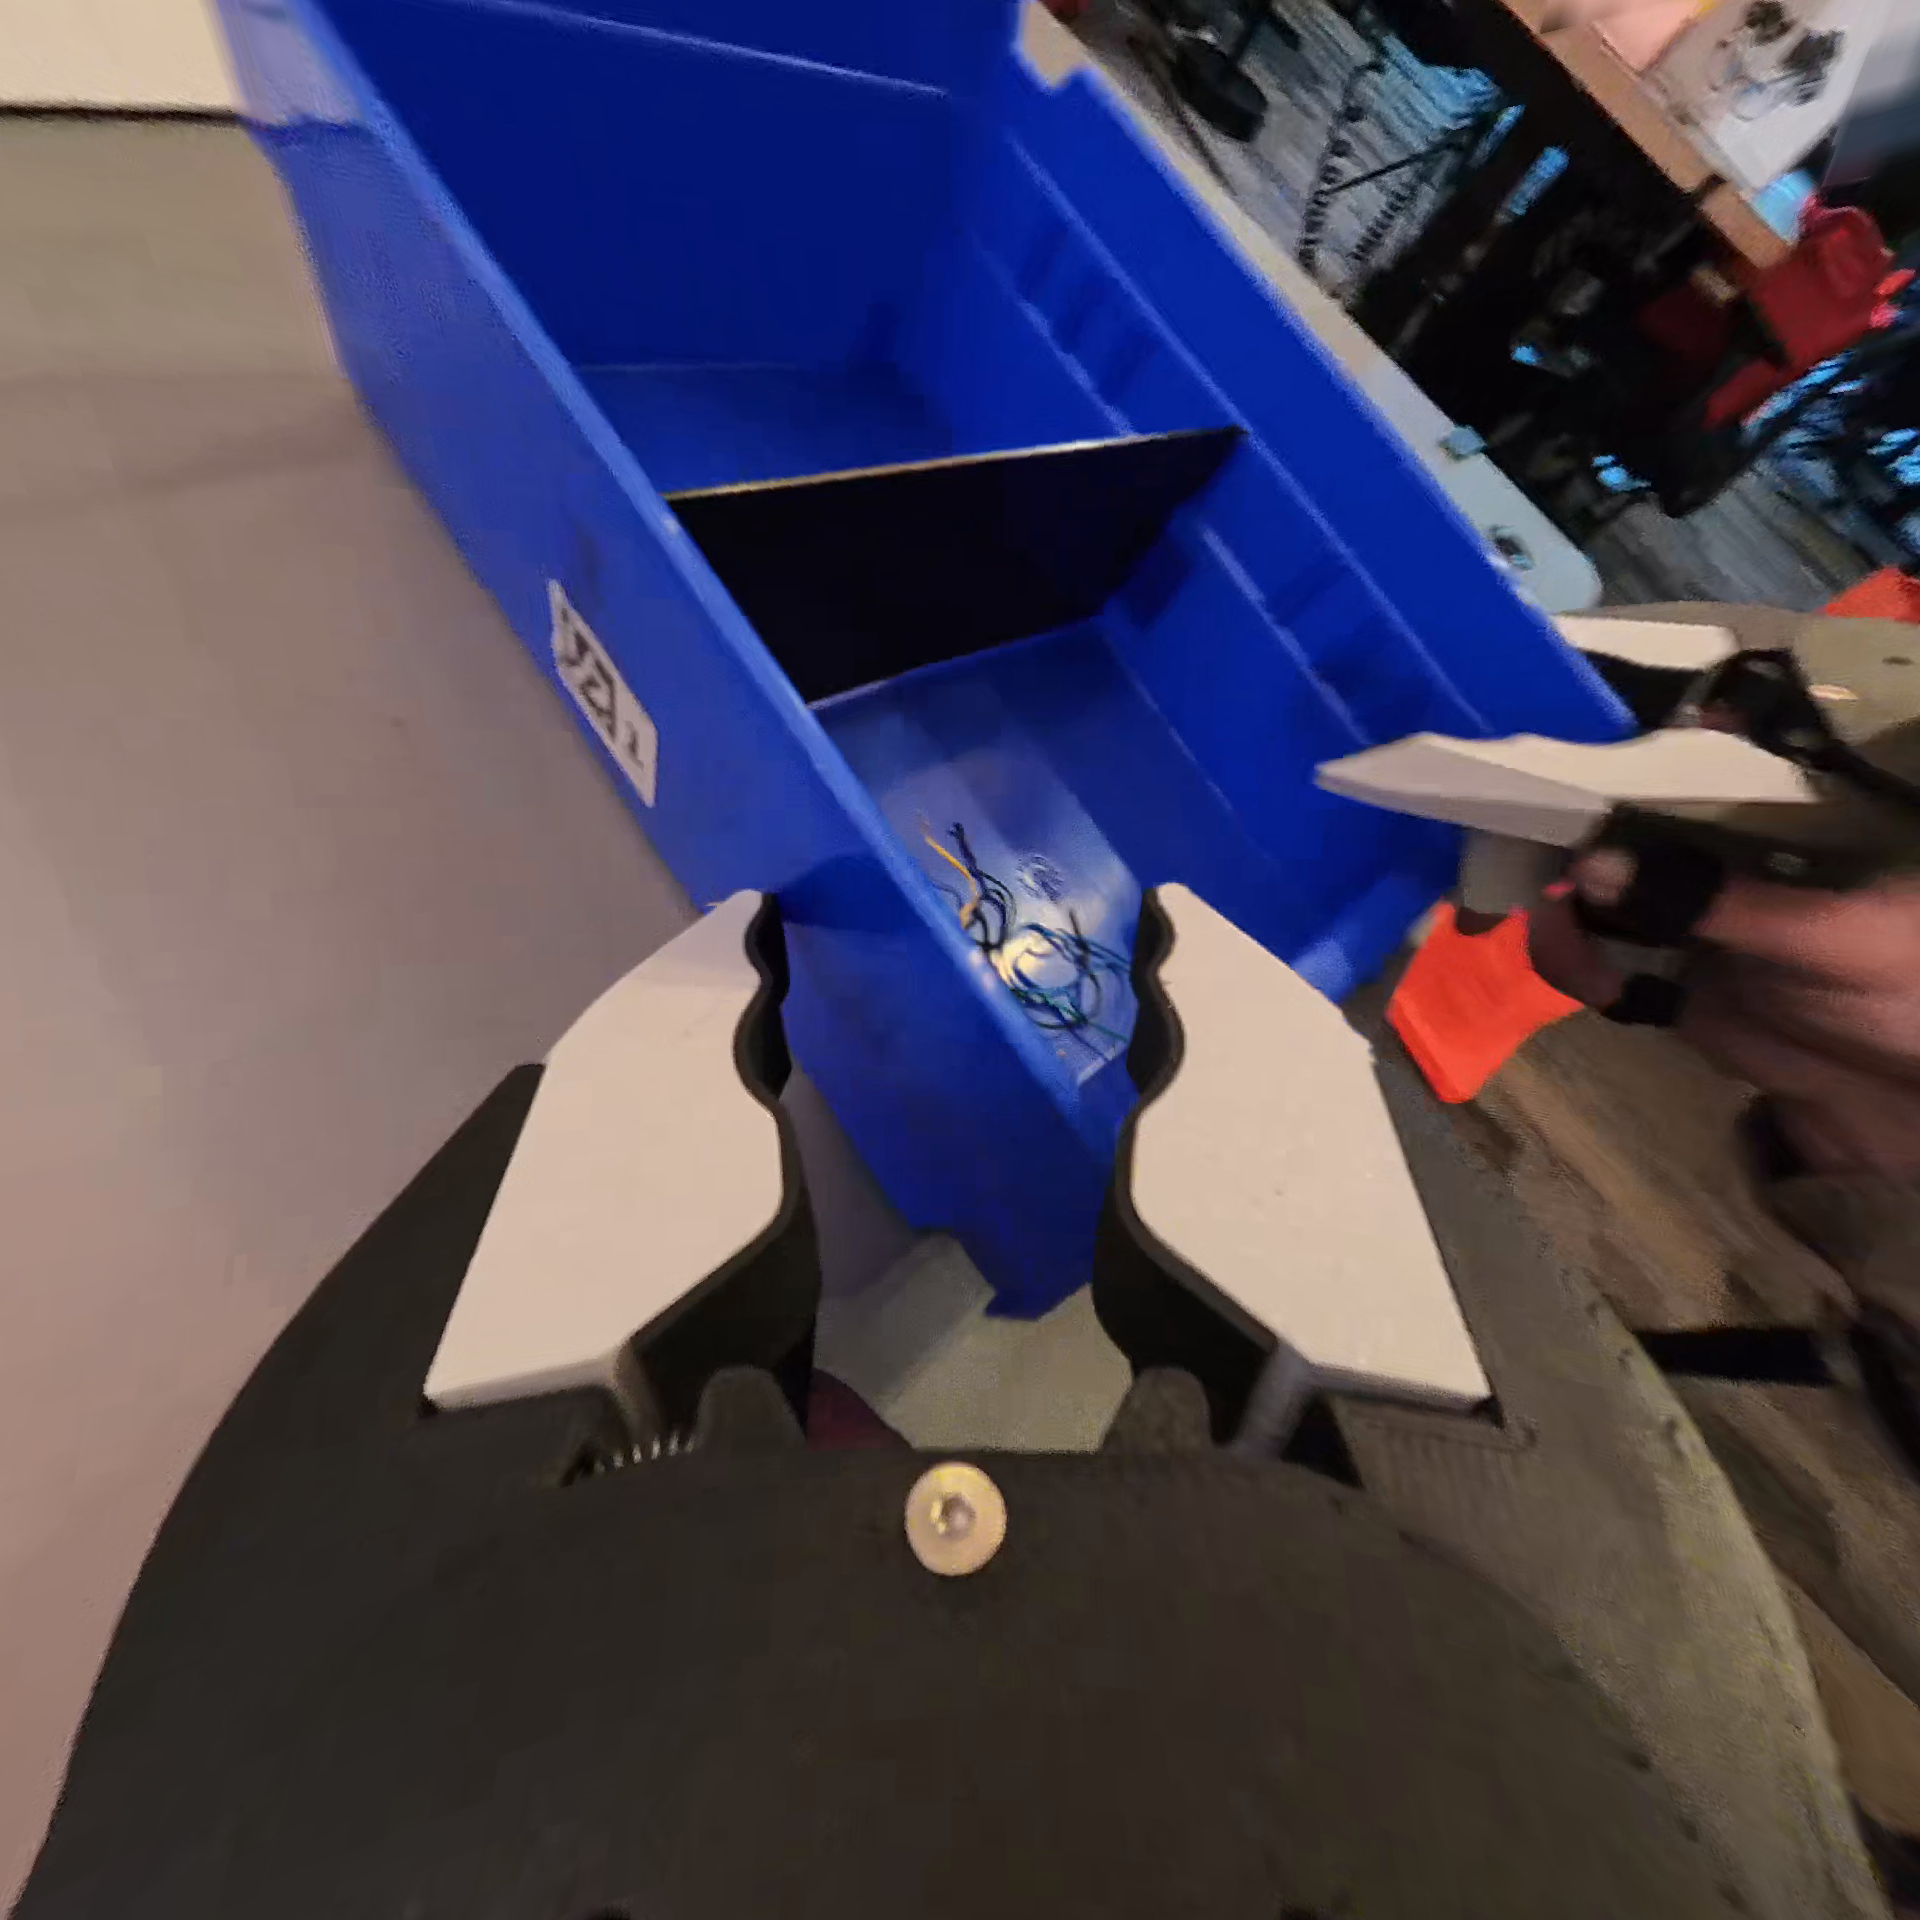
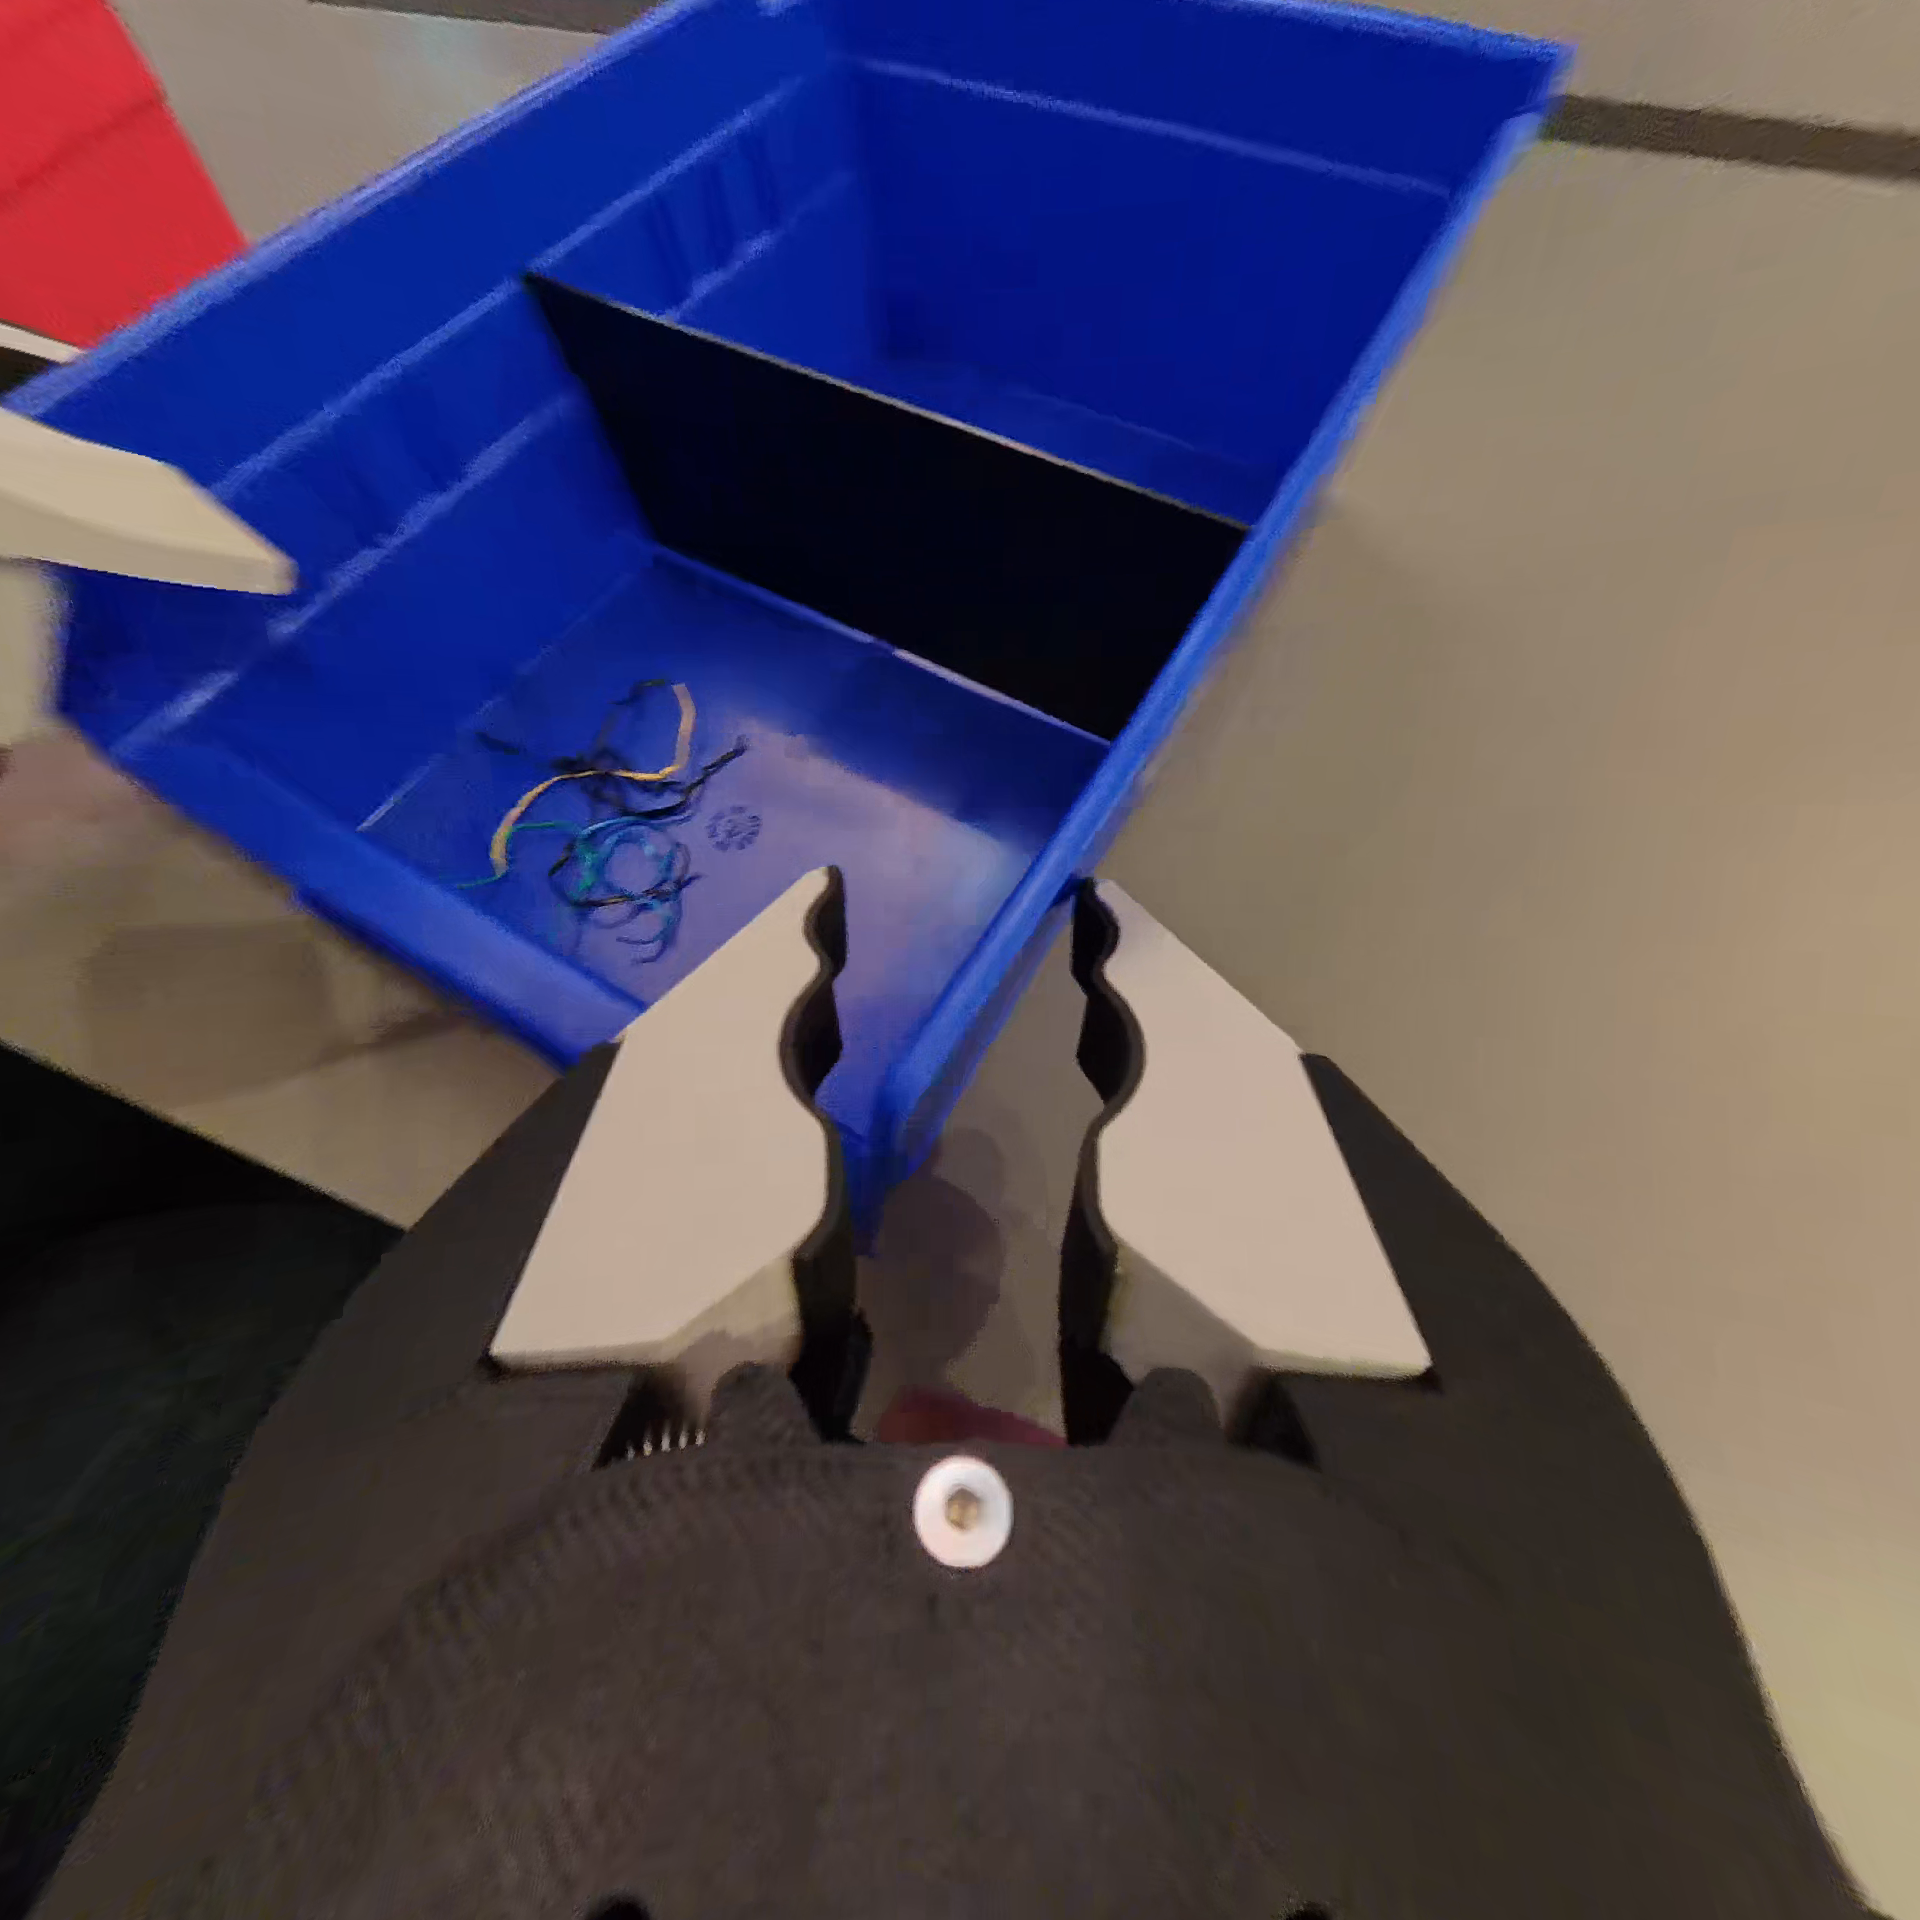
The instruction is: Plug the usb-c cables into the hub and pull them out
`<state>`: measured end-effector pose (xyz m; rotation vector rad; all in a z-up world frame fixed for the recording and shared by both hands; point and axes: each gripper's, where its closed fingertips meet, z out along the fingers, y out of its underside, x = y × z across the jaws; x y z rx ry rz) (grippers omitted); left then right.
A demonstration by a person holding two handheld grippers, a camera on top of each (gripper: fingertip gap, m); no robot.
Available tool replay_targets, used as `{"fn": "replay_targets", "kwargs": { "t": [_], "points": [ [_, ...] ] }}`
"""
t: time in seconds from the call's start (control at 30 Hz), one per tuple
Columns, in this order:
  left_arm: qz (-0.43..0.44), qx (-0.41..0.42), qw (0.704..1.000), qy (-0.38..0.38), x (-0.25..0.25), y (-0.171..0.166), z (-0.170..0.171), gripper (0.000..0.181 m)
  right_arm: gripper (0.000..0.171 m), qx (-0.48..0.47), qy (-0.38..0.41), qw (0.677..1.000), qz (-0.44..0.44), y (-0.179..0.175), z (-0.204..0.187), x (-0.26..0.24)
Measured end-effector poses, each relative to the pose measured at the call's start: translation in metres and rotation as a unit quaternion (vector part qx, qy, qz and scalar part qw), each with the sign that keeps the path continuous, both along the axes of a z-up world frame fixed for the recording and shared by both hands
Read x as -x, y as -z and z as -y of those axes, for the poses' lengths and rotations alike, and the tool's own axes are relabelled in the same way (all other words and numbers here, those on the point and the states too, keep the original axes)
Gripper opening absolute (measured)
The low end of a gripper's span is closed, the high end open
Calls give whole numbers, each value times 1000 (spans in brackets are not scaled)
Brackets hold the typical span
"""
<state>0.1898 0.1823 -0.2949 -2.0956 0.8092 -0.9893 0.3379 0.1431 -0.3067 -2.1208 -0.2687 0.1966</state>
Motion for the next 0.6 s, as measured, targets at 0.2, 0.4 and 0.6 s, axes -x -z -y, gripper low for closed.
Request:
{"fn": "replay_targets", "kwargs": {
  "t": [0.2,0.4,0.6],
  "points": [
    [56,-38,998,-1,25,-42,9,58,3,-27,35,996,77,-8,-18,-37],
    [-11,-219,972,-81,118,-107,-6,51,3,-28,37,996,76,-7,-28,-48],
    [-144,-251,924,-251,294,-118,-42,52,4,-27,44,995,86,-7,-25,-65]
  ]
}}
